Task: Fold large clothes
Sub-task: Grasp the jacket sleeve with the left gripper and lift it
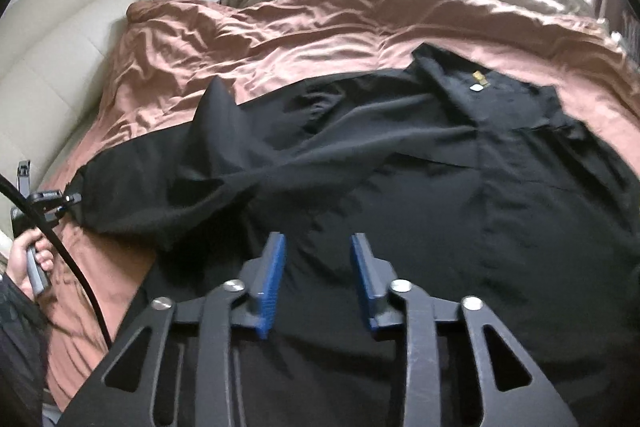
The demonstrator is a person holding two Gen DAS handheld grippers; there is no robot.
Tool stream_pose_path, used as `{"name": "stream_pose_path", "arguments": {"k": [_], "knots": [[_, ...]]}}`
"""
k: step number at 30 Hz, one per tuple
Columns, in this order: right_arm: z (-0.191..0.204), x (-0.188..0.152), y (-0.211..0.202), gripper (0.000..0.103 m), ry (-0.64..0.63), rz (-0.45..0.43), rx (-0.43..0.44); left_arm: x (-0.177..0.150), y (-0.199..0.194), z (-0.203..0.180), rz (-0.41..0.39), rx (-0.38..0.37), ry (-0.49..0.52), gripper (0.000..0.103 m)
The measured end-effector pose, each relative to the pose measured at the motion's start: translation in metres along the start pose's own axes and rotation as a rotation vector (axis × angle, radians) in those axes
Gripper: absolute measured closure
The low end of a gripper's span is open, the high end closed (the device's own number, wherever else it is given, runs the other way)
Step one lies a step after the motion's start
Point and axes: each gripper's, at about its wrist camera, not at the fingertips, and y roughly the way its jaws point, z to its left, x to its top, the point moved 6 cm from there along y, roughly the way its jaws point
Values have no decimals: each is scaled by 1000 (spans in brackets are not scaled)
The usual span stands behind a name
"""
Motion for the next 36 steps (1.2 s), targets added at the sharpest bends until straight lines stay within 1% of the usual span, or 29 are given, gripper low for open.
{"name": "stream_pose_path", "arguments": {"k": [2,4,6,8,10,12,14,15,16,18,19,20,22,24,25,26,27,28,29,33,35,36], "knots": [[3,6,18,82,30,16,43,6,-11,-8,-38,-3,34,98],[6,13,33,83,33,24,57,14,-25,-15,-69,-20,56,99],[14,20,50,83,41,38,97,23,-44,-23,-103,-44,63,99],[20,26,68,85,50,56,117,32,-65,-34,-146,-81,88,99],[22,32,85,86,65,68,132,38,-80,-46,-172,-100,115,100],[23,35,111,86,95,114,147,44,-99,-60,-198,-133,133,100],[16,32,137,86,141,171,133,48,-120,-78,-220,-168,155,100],[13,31,146,86,156,179,142,51,-129,-89,-229,-183,168,100],[12,33,146,86,159,171,148,52,-138,-98,-240,-194,184,100],[8,36,142,86,171,177,160,54,-162,-122,-270,-219,224,100],[4,38,137,86,184,169,171,55,-172,-135,-282,-236,241,100],[-3,42,127,86,195,141,179,56,-185,-151,-293,-260,260,100],[-12,49,112,86,217,124,186,55,-202,-174,-307,-287,286,100],[-27,50,96,84,259,106,222,51,-220,-203,-317,-320,318,100],[-32,51,87,75,266,96,223,48,-227,-216,-320,-336,335,100],[-42,50,75,60,272,74,217,43,-234,-231,-324,-354,357,100],[-47,50,65,50,276,56,219,38,-243,-247,-326,-376,382,100],[-54,49,54,35,280,36,221,32,-252,-261,-326,-400,406,100],[-62,45,43,32,286,18,220,24,-261,-279,-326,-425,438,100],[-91,25,-3,32,306,-22,228,-2,-284,-330,-326,-472,506,100],[-112,11,-22,32,314,-34,211,-15,-293,-356,-322,-498,533,100],[-115,5,-37,32,320,-43,208,-23,-297,-370,-318,-512,550,100]]}}
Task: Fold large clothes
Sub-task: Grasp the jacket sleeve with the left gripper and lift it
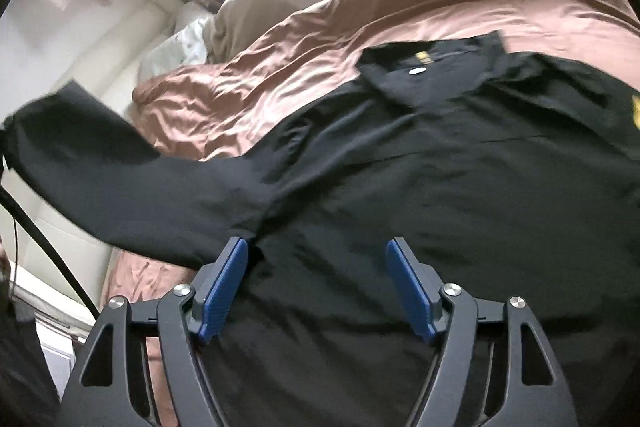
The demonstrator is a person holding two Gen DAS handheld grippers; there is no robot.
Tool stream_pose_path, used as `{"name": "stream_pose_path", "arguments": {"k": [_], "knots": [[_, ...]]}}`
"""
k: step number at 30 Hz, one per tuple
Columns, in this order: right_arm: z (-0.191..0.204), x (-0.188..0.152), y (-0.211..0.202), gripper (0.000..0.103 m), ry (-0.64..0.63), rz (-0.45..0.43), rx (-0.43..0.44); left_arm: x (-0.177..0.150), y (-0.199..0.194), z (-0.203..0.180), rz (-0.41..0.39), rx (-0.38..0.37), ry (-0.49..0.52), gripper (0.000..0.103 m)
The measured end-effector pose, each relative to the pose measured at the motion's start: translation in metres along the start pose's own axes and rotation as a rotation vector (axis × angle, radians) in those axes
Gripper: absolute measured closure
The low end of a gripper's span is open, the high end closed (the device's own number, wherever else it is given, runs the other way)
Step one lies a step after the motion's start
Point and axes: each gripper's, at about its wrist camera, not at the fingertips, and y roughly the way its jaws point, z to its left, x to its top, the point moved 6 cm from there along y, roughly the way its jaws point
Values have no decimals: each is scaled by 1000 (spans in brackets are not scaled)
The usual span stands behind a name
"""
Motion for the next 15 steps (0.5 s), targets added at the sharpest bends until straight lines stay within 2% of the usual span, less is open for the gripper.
{"name": "stream_pose_path", "arguments": {"k": [8,13,15], "knots": [[-58,-16,-101,32,68,-106,-22,-18,27,-123,63,-117,135,100],[-83,-29,-139,32,113,-141,-35,-45,49,-181,119,-166,211,100],[-92,-35,-151,32,126,-152,-41,-55,58,-193,149,-186,230,100]]}}
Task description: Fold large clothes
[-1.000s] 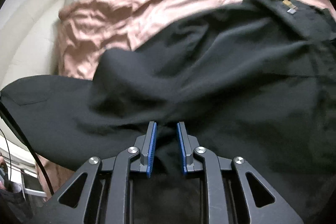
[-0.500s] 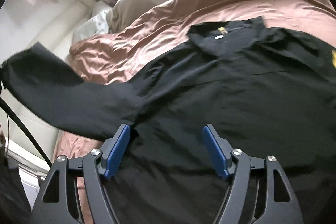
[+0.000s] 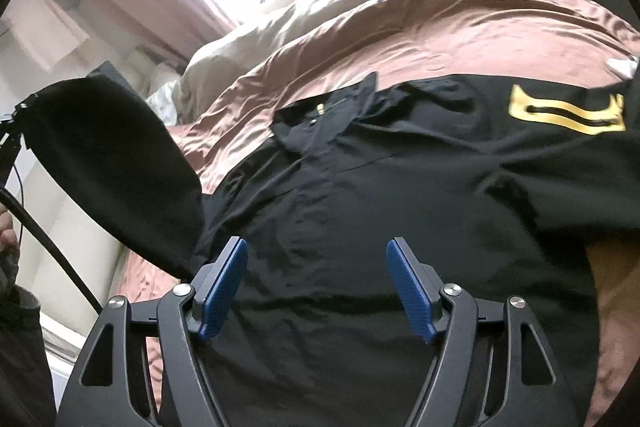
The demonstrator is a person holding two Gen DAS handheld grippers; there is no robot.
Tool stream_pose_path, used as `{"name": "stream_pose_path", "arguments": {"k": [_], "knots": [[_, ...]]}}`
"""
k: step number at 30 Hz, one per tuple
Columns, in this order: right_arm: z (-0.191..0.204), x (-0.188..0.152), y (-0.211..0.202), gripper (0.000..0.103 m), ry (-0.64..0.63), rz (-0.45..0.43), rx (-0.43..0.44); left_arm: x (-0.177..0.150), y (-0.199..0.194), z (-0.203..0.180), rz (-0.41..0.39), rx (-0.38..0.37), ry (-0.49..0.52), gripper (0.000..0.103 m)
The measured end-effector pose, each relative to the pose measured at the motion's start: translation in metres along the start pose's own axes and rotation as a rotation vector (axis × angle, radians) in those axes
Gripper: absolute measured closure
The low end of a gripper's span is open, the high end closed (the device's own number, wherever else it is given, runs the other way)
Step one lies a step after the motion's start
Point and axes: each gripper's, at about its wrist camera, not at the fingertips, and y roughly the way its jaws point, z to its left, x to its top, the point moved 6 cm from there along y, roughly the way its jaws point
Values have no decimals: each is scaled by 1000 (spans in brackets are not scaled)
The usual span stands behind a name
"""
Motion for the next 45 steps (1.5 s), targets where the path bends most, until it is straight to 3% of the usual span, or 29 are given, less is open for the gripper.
{"name": "stream_pose_path", "arguments": {"k": [4,5,7,8,9,11,14,17,22,27,37,40,45], "knots": [[-12,-7,-12,32,34,-10,-9,-23,36,-26,114,-53,31,99],[-16,-11,-14,32,44,-9,-13,-35,48,-35,173,-61,43,92],[-22,-16,-17,32,57,-4,-18,-53,63,-50,262,-93,66,63],[-24,-16,-21,32,64,-1,-19,-63,68,-57,292,-115,80,43],[-26,-17,-22,32,70,3,-20,-68,68,-60,293,-121,94,28],[-27,-16,-24,32,77,8,-24,-76,64,-60,279,-106,125,20],[-22,-10,-23,32,72,11,-28,-82,61,-50,286,-102,121,20],[-15,-10,-17,32,54,23,-38,-88,59,-25,284,-41,100,20],[-2,-6,14,32,2,68,-67,-113,50,43,314,75,21,20],[35,0,51,32,-112,110,-107,-150,37,109,340,137,-70,25],[97,4,137,32,-375,166,-312,-229,34,201,434,206,-217,40],[105,5,166,32,-437,181,-420,-252,45,208,469,193,-224,44],[117,6,201,32,-485,197,-518,-285,69,208,548,187,-178,55]]}}
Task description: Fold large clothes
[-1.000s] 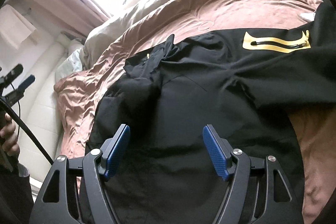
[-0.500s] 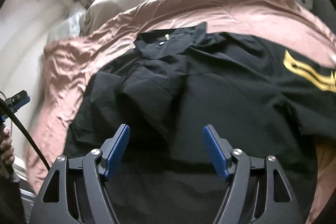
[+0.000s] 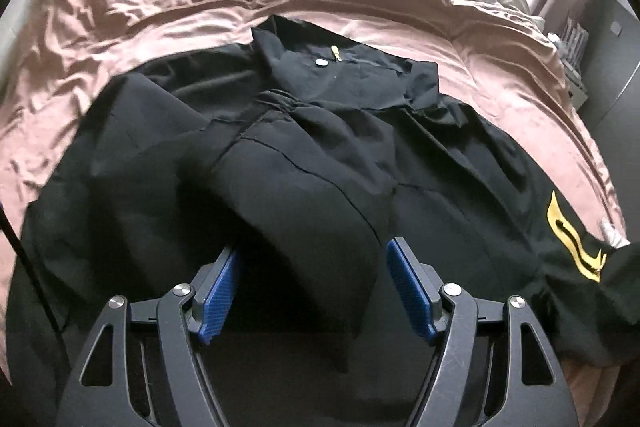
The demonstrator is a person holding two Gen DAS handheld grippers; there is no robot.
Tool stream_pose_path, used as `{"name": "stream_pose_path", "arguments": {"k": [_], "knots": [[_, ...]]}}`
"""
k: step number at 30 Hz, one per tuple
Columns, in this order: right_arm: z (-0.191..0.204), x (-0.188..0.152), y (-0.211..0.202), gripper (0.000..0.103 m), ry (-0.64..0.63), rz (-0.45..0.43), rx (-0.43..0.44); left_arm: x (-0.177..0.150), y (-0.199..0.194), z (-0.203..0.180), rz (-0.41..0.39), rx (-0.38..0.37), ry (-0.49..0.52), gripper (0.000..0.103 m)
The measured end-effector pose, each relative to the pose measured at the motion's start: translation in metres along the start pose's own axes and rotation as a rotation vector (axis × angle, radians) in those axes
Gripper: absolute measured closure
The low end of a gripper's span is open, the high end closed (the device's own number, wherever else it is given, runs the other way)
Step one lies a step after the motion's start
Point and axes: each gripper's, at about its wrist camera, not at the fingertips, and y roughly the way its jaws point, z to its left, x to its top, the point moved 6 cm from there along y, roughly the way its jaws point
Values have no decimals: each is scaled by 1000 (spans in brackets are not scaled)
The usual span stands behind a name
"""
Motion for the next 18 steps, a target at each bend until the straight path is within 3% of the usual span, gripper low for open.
{"name": "stream_pose_path", "arguments": {"k": [5,8,9,12,18], "knots": [[7,11,19,32,17,19,-12,-6,26,-2,30,-4,8,62],[-13,14,25,32,65,9,-9,-10,42,2,57,52,19,89],[-23,15,24,32,92,-1,-4,-12,47,6,68,67,6,92],[-54,14,17,32,170,-32,5,-14,49,16,57,46,-36,92],[-125,-6,2,32,293,-66,-42,-14,50,18,63,77,-43,93]]}}
